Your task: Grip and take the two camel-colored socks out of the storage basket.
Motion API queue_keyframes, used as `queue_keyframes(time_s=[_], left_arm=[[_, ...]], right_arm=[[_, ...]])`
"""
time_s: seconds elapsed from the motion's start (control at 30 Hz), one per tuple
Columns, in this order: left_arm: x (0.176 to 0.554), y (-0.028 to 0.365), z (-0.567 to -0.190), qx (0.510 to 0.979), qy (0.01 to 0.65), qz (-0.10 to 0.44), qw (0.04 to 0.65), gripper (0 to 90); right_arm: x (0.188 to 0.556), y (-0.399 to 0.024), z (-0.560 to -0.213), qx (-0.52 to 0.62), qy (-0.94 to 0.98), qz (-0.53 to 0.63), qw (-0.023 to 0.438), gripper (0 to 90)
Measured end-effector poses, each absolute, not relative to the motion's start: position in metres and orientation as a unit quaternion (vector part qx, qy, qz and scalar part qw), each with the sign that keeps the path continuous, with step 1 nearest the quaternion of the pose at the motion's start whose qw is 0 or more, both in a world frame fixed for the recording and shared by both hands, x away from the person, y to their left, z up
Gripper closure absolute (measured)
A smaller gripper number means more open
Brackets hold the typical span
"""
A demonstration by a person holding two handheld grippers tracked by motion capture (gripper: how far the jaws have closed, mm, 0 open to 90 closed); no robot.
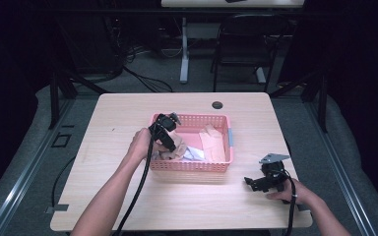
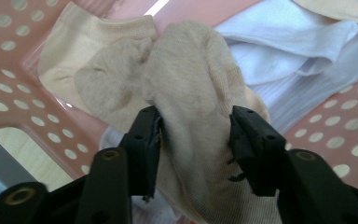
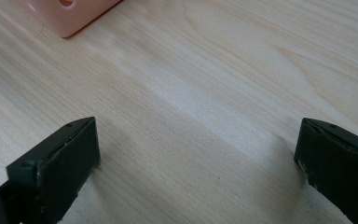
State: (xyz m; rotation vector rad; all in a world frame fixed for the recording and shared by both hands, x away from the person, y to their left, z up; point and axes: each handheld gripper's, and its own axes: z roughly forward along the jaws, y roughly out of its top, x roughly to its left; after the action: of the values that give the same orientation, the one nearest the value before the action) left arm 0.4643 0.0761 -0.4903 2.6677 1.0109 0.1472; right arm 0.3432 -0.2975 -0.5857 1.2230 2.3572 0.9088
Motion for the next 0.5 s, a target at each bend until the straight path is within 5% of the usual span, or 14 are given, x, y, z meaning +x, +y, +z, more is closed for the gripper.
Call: queue_keyframes(time_s=[0.23,0.5], left_arm=[[0.4647,0.0739,-0.4916,0.929,0.340,0.069,0.130,77.9],[0.4605,0.0749,-0.4825,0.930,0.330,0.079,0.139,83.2]], right_arm=[[0.3431,-0.2977,-0.5855,0.429,0.829,0.318,0.166,0.0],[0.3431,-0.2978,-0.5855,0.429,0.829,0.318,0.166,0.0]])
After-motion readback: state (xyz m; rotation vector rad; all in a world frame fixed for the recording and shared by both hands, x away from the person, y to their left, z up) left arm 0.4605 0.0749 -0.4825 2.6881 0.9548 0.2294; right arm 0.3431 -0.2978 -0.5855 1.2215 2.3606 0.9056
